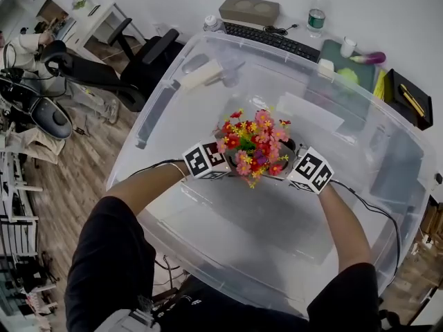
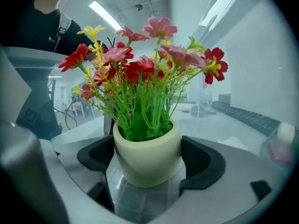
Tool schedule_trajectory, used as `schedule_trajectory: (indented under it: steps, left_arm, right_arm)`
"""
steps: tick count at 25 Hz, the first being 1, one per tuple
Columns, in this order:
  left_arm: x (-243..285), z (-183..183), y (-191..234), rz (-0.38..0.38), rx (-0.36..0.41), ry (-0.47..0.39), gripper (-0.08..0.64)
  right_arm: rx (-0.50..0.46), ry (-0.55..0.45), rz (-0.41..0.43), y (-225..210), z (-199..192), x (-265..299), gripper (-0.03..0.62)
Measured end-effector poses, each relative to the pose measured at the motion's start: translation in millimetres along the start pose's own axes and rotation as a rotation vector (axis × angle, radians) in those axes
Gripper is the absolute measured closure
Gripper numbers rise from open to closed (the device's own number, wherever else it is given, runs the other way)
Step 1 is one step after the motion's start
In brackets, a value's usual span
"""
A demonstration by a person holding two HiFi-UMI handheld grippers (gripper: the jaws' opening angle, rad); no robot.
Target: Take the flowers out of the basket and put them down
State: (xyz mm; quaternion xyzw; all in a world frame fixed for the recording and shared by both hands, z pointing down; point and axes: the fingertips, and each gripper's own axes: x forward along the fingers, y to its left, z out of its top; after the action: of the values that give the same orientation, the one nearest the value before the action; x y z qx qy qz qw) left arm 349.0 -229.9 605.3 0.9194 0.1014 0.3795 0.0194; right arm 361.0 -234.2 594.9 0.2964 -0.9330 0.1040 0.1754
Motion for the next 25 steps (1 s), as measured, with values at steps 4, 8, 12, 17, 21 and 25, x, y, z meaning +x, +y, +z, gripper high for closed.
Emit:
schedule_trajectory:
  steps: [4,8,12,17,21,25]
  left_arm:
    - [1.5,-4.4,0.3,-0.009,0.038,-0.005,0.087]
    - [7.1,-6.5,0.1,-0.026,0.015,-0.026,0.087]
    - [9.3,-7.0,0.2,-0.047,0.024,-0.02,0.087]
    - [3.8,3.3,2.8,-0.051,0.066,-0.012,0.087]
    - [2.8,14.1,-2.6,-0.071,0.077,-0.029,0.089]
    - [0.5,24.5,-5.5,-0.084,0.078,-0.04,0.089]
  right_arm:
    - [0.005,-0.008,0.004,0.0,-0.3,-0.7,0.135]
    - [0.0,-0.007,0.018,-1.2,-0.9,-1.7,0.135]
    - [0.003,-0.017,0.019,-1.5,-1.7,-1.8,0.133]
    - [0.086,-0.057,0.004,-5.5,3.4,-7.0,0.135]
    - [0.125,-0.086,-0.002,-4.0,5.7,-16.2,0.135]
    - [0.129,-0.101,-0.012,-4.2,11.9,-24.9,0.135]
